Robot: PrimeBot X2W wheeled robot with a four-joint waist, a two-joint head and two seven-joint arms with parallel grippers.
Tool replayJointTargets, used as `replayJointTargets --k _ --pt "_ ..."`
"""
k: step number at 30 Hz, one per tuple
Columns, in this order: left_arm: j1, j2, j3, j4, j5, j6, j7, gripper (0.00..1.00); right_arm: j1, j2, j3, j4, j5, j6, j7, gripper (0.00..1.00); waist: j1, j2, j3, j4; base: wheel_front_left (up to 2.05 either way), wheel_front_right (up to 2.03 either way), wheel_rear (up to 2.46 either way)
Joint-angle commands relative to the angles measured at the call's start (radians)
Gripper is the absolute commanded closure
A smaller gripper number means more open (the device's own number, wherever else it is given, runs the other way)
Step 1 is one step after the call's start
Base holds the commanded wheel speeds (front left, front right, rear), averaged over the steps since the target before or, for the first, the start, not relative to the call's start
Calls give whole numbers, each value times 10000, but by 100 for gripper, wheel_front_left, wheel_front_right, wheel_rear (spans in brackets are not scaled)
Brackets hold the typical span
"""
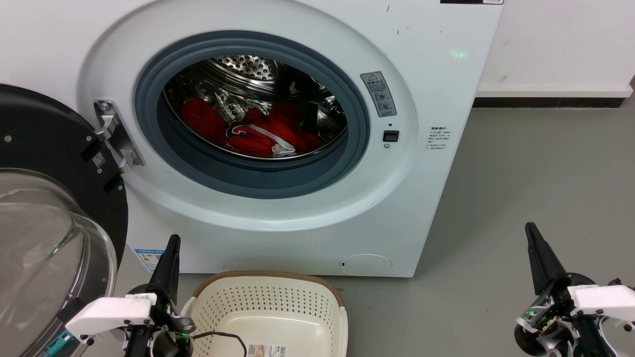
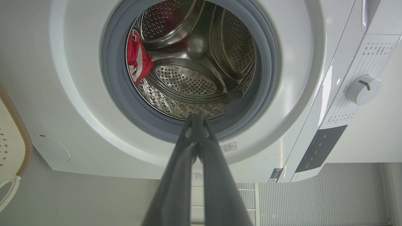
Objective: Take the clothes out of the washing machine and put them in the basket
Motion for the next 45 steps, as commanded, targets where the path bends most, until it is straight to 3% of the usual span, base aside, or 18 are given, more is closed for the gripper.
replayJointTargets --k 1,24,25,36,45 --pt "-58 -14 26 -6 -13 -20 14 100 -128 35 7 12 -59 0 0 100 0 0 0 0 0 0 0" --pt "-58 -14 26 -6 -13 -19 12 100 -128 35 7 12 -59 0 0 100 0 0 0 0 0 0 0" --pt "0 0 0 0 0 -2 0 0 0 0 0 0 0 0 0 0 0 0 0 0 0 0 0" --pt "-2 1 -394 -98 301 0 -435 0 176 4 217 -156 -265 0 -432 0 0 0 -15 5 0 0 0" --pt "-89 3 -542 -461 1652 0 -857 0 330 5 240 -606 -1418 0 -851 0 0 0 -56 71 0 0 0"
